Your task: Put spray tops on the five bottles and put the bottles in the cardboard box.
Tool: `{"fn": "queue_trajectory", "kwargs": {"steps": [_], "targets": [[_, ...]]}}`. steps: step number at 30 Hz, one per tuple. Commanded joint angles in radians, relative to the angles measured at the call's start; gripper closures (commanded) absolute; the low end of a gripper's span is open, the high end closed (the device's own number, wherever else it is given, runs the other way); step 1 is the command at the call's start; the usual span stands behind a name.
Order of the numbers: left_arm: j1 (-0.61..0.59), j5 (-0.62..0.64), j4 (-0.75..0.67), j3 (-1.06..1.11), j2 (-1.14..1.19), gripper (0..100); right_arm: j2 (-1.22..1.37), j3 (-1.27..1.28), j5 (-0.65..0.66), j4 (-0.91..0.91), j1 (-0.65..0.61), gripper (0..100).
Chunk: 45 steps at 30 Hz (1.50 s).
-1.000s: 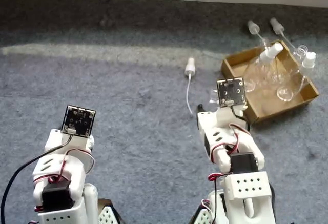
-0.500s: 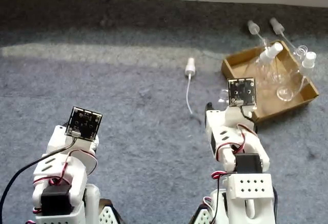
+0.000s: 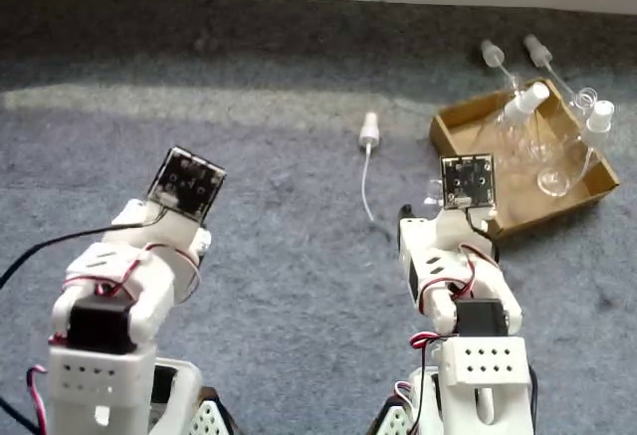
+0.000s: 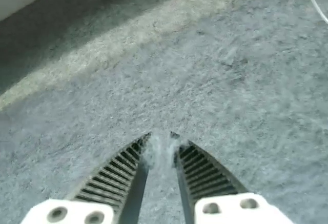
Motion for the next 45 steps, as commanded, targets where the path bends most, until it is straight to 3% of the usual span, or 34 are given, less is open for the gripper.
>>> {"fn": "queue_trajectory", "kwargs": {"steps": [1,5,10,21,24,30,36,41,45], "targets": [[0.133,-0.005,-0.008,-0.174,0.232,99,-0.025,-0.008,-0.011,-0.024,0.012,90.0],[0.209,-0.005,-0.104,-0.234,0.378,99,-0.025,0.035,-0.011,-0.053,0.01,90.0],[0.291,-0.005,-0.311,-0.237,0.519,99,-0.025,0.097,-0.011,-0.148,0.012,90.0],[0.383,0.002,-0.798,-0.24,0.86,99,-0.025,0.113,-0.011,-0.159,0.012,90.0],[0.381,0.112,-0.918,-0.269,0.969,95,-0.025,0.114,-0.011,-0.159,0.012,90.0],[0.383,0.419,-0.813,-0.532,1.182,76,-0.025,0.114,-0.011,-0.159,0.012,90.0],[0.417,0.543,-0.68,-0.862,1.428,74,-0.025,0.114,-0.011,-0.159,0.012,90.0],[0.423,0.698,-0.667,-1.095,1.653,74,-0.025,0.116,-0.011,-0.156,0.012,90.2],[0.421,0.744,-0.667,-1.234,1.821,74,-0.025,0.128,-0.011,-0.159,0.012,90.2]]}}
